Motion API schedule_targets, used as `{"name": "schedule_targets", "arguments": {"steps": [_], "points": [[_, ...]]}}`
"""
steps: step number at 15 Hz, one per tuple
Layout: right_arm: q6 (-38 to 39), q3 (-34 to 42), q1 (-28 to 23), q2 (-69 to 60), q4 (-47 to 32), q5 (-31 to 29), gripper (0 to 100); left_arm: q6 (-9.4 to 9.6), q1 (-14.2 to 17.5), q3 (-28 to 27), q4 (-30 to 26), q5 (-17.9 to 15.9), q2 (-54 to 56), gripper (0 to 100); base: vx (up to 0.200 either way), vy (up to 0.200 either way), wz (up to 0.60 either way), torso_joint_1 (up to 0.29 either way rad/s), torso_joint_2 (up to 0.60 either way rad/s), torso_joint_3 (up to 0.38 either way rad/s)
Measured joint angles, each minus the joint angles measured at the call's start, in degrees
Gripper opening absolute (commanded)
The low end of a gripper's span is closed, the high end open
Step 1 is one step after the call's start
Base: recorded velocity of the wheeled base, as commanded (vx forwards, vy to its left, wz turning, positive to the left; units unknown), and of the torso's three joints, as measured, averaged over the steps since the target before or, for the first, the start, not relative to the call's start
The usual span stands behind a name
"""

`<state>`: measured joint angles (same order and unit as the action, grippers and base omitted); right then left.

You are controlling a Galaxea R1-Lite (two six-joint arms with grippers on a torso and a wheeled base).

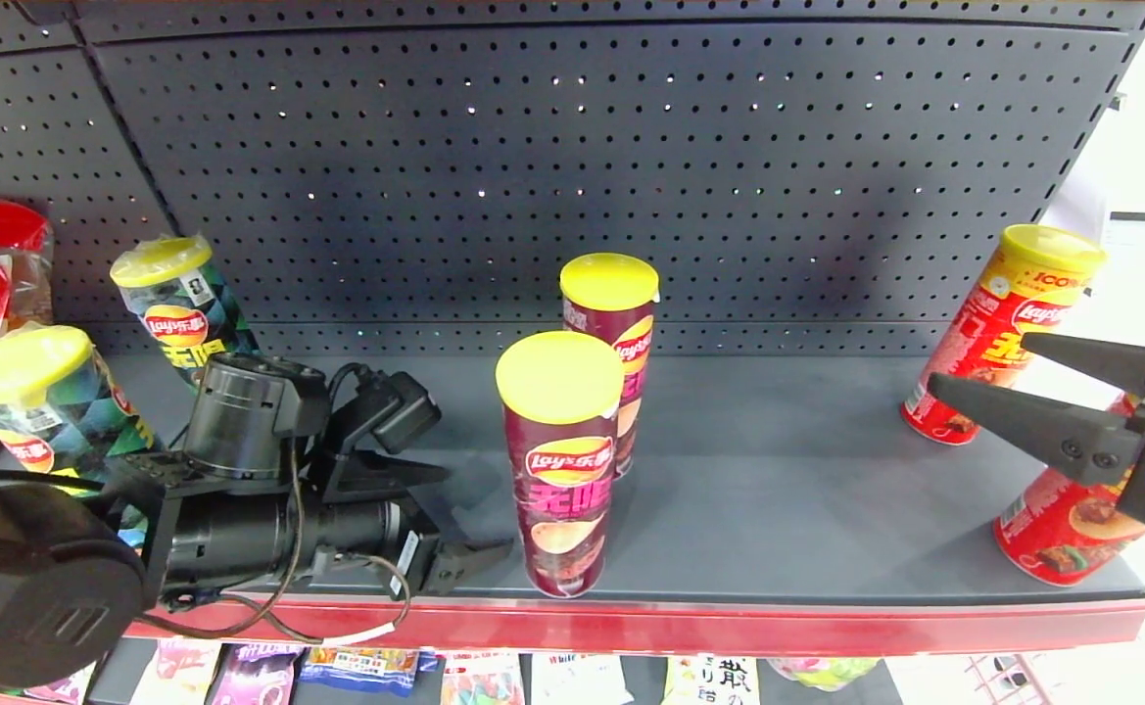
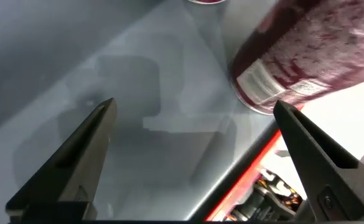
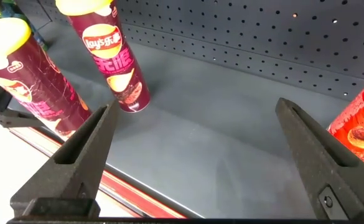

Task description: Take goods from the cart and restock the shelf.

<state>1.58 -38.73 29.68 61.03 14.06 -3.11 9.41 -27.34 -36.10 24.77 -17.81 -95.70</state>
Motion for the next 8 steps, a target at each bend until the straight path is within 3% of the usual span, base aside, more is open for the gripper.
{"name": "schedule_targets", "arguments": {"steps": [8], "points": [[0.0,-0.3,0.0,0.4,0.0,0.0,100,0.06,-0.6,-3.4,0.0,1.7,-2.2,100,0.000,0.000,0.00,0.000,0.00,0.000]]}}
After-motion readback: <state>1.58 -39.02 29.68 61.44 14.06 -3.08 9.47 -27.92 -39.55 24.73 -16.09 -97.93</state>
